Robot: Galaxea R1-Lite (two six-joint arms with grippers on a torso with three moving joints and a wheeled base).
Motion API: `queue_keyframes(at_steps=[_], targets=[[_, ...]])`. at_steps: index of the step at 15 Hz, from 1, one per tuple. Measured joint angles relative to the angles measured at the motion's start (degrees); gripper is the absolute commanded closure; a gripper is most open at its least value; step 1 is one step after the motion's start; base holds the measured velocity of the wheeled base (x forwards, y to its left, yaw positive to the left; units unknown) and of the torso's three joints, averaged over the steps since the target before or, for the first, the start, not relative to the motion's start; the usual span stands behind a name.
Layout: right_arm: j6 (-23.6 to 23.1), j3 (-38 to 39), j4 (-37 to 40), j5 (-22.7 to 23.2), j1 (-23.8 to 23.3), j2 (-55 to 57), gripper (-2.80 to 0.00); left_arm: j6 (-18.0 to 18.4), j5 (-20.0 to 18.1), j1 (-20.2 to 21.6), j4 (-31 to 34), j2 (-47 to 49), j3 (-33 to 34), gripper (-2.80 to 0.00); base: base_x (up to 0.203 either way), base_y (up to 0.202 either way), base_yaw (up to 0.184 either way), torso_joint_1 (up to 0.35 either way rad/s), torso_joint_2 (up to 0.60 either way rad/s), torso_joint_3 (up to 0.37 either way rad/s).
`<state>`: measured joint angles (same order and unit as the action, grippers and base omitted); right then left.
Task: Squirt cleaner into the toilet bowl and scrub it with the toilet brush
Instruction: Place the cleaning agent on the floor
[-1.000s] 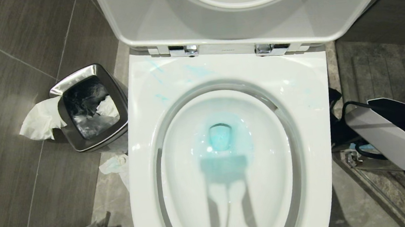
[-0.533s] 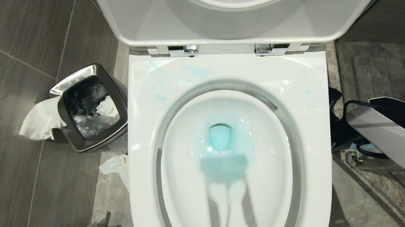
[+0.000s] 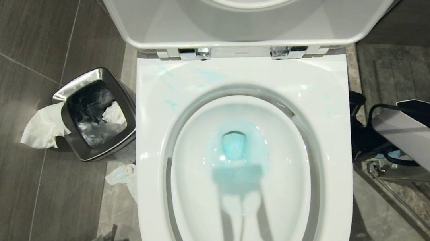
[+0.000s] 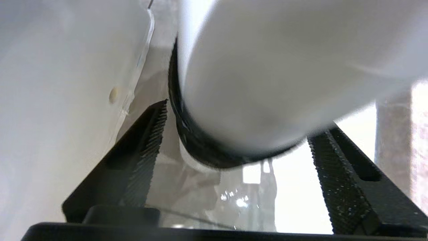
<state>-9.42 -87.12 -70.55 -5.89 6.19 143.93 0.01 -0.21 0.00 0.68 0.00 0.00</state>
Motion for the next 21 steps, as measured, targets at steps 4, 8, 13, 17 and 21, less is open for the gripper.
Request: queue_keyframes(at_steps=[4, 8, 13, 17, 21], targets=[[0.5, 6.56, -0.73, -0.41, 0.72, -3.17, -2.8, -0.01, 0.01, -0.02, 0.0, 0.0, 0.0, 0.0, 0.0, 0.0, 0.0, 0.0, 0.0, 0.0], [1.6, 15.28, -3.21, -1.66, 2.12, -7.26, -2.8, -0.01, 0.02, -0.02, 0.02, 0.0, 0.0, 0.0, 0.0, 0.0, 0.0, 0.0, 0.0, 0.0], [2.21, 27.11, -4.22, -4.09, 4.03, -14.85, -2.8, 0.01, 0.04, -0.02, 0.02, 0.0, 0.0, 0.0, 0.0, 0.0, 0.0, 0.0, 0.0, 0.0], [2.54, 37.5, -4.23, -7.84, 5.93, -23.13, -2.8, -0.01, 0.02, 0.0, 0.02, 0.0, 0.0, 0.0, 0.0, 0.0, 0.0, 0.0, 0.0, 0.0], [2.51, 45.77, -2.97, -10.16, 7.04, -31.86, 0.0, -0.01, 0.04, -0.02, 0.02, 0.0, 0.0, 0.0, 0.0, 0.0, 0.0, 0.0, 0.0, 0.0]])
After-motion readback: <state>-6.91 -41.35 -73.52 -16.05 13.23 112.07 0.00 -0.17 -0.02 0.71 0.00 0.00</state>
